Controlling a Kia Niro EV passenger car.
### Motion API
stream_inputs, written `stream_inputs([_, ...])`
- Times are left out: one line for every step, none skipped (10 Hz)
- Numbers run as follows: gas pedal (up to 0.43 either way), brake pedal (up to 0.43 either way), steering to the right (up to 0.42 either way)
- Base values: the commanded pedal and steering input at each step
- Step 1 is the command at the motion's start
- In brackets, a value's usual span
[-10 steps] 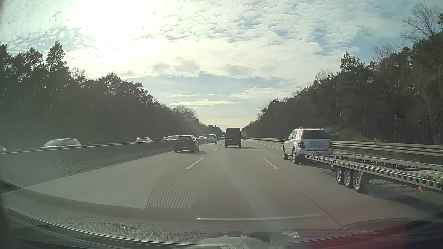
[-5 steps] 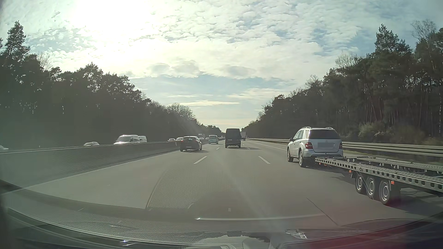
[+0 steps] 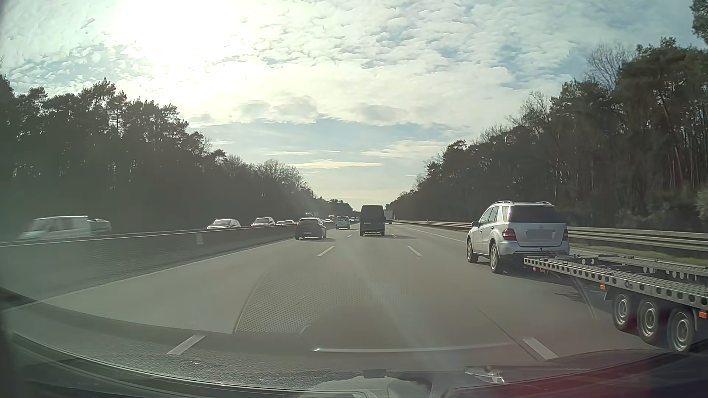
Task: Follow the waypoints while adhering to traffic rules and regulations
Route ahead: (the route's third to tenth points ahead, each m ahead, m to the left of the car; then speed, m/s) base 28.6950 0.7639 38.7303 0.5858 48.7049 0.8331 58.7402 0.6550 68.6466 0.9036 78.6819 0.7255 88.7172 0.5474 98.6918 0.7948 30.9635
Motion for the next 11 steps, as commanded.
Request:
stream_inputs([0.209,0.0,-0.001])
stream_inputs([0.209,0.0,-0.001])
stream_inputs([0.209,0.0,-0.002])
stream_inputs([0.197,0.0,-0.001])
stream_inputs([0.197,0.0,-0.001])
stream_inputs([0.197,0.0,-0.002])
stream_inputs([0.177,0.0,-0.002])
stream_inputs([0.177,0.0,-0.003])
stream_inputs([0.177,0.0,-0.003])
stream_inputs([0.177,0.0,-0.004])
stream_inputs([0.177,0.0,-0.004])
